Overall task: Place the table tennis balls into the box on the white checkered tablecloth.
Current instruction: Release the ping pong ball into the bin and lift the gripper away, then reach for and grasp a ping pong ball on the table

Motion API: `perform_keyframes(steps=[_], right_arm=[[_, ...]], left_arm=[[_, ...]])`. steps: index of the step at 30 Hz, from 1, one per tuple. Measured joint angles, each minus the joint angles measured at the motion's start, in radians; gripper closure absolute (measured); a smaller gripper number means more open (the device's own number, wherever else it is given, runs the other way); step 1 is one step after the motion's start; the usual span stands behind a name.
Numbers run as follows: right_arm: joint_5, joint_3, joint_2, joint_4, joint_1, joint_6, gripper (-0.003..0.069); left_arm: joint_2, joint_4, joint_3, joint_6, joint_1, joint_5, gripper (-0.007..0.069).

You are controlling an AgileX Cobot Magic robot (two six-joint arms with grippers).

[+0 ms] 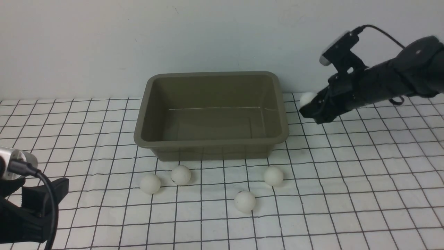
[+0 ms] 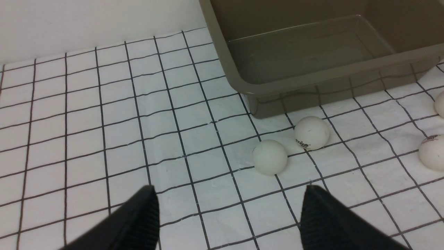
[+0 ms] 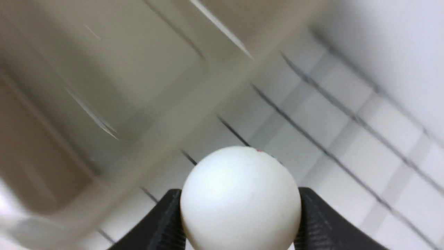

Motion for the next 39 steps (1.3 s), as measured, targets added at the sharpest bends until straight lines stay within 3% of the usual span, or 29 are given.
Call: perform_keyframes(steps=[5,12,15,19,23,30,39], right_arm=[[0.132,-0.045,0.005,0.167,0.084,-0.111,0.0298],[0.064,-0.065,0.050,0.202,0.121,-0.115,0.0288],[0.047,-0.067,0.055,0.204,0.120,-0.105,0.0161],[0.047,-0.070,0.039,0.198,0.110,-0.101,0.0071],[0.074,-0.073,-0.068,0.101,0.035,-0.025,0.0064],[0.295,-0.075,-0.227,-0.158,-0.118,0.230,0.0166],[0.353,0.026,-0.386,-0.488,-0.134,0.525,0.0177]], left_arm=[[0.000,0.000,0.000,0.000,0.000,0.000,0.0132],[0.000,0.000,0.000,0.000,0.000,0.000,0.0132],[0.000,0.000,0.000,0.000,0.000,-0.001,0.0132],[0.000,0.000,0.000,0.000,0.000,-0.001,0.0132],[0.000,0.000,0.000,0.000,0.000,-0.001,0.0132],[0.000,0.000,0.000,0.000,0.000,-0.016,0.0132],[0.000,0.000,0.000,0.001,0.000,-0.029,0.0132]])
